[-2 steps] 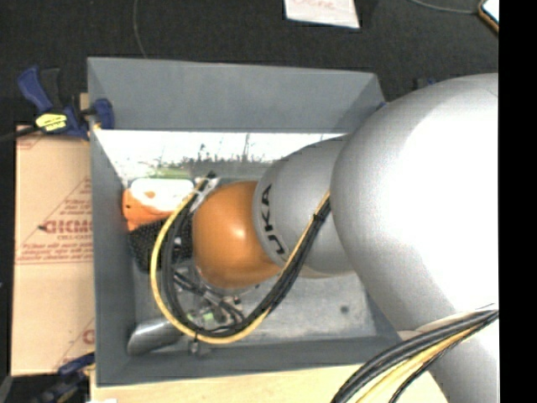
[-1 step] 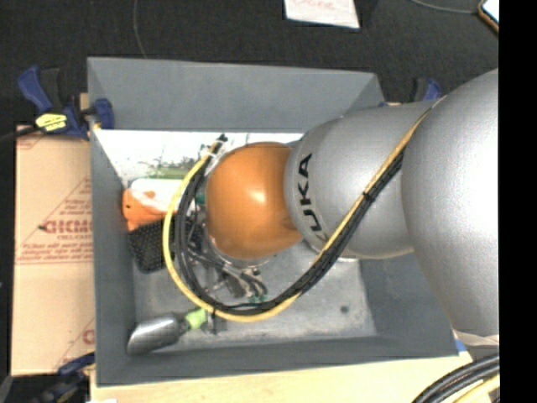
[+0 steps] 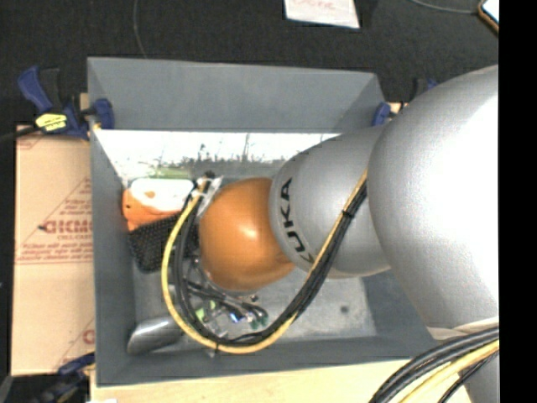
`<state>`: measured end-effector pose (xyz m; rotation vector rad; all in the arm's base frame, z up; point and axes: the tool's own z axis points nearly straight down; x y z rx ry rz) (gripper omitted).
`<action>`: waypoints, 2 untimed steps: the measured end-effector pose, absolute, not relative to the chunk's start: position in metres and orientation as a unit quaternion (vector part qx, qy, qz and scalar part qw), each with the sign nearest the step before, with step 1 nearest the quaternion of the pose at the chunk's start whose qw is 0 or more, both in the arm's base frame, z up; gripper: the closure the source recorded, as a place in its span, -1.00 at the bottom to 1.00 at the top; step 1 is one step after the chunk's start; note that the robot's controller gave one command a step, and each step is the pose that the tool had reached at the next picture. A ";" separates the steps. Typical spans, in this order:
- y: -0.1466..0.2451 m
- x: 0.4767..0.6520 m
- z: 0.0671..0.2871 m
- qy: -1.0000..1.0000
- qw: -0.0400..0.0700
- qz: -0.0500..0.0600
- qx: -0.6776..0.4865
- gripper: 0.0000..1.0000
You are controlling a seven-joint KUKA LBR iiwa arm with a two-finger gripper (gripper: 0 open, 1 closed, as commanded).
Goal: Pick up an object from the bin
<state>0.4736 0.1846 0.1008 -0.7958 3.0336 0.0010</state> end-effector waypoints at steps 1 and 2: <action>0.176 0.479 0.073 0.967 0.018 0.001 -0.255 -1.00; 0.211 0.491 0.072 0.907 0.013 -0.002 -0.421 1.00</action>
Offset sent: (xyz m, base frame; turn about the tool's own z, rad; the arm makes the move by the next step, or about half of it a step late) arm 0.0126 0.0281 -0.0308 -0.3641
